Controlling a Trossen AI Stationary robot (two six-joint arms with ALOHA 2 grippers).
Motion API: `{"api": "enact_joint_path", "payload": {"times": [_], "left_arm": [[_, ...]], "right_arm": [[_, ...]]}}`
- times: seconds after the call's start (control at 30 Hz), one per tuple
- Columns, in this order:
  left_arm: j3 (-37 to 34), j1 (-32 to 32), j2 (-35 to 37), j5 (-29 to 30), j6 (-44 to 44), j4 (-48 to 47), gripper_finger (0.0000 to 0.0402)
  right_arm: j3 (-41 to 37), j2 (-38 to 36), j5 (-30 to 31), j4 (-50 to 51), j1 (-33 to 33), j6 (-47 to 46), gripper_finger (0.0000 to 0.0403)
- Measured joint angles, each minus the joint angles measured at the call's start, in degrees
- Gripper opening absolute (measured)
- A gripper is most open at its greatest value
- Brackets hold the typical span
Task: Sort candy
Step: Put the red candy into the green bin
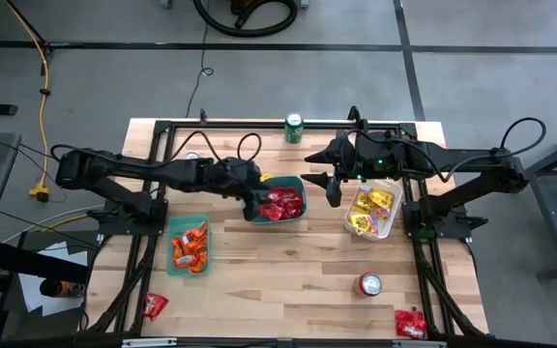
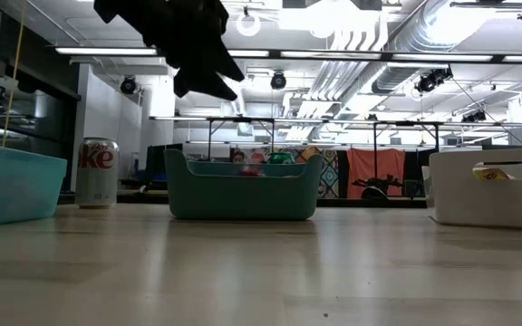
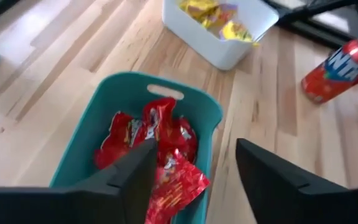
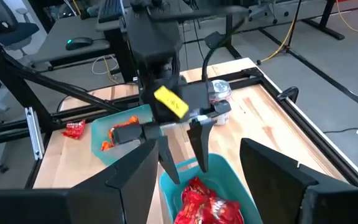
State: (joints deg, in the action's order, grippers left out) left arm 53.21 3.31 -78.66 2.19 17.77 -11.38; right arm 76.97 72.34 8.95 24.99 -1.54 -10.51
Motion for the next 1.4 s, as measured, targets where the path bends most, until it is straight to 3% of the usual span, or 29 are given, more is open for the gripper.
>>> {"api": "enact_joint_path", "payload": {"times": [0.2,0.37,0.53,0.73,1.07,1.13,1.3,1.4], "left_arm": [[1.9,0.1,4.8,-3.9,1.2,-2.4,0.0241],[4.1,-1.8,12.0,-8.9,3.1,4.2,0.0242],[4.0,-6.5,17.2,-2.5,-3.0,15.6,0.0239],[3.9,-9.4,16.8,5.9,-11.9,17.4,0.0239],[3.8,-9.4,14.8,6.0,-9.4,16.7,0.0238],[4.3,-9.6,15.1,5.9,-4.0,11.9,0.0238],[10.7,-13.9,15.1,3.3,9.0,-19.2,0.0238],[12.6,-19.2,14.6,0.2,20.3,-32.9,0.0238]], "right_arm": [[0.0,0.0,-0.1,0.0,0.0,0.2,0.0224],[0.0,0.0,-1.3,-1.9,0.0,0.2,0.0224],[0.0,1.2,-5.7,-7.8,0.0,0.0,0.0224],[0.1,4.4,-9.0,-12.6,-0.5,0.6,0.0224],[0.0,5.2,-9.0,-13.2,-0.5,1.8,0.0224],[0.0,4.5,-9.0,-13.2,-0.5,2.0,0.0224],[0.0,3.9,-8.9,-11.8,-0.2,2.9,0.0224],[0.0,3.8,-8.6,-10.5,0.1,2.9,0.0224]]}}
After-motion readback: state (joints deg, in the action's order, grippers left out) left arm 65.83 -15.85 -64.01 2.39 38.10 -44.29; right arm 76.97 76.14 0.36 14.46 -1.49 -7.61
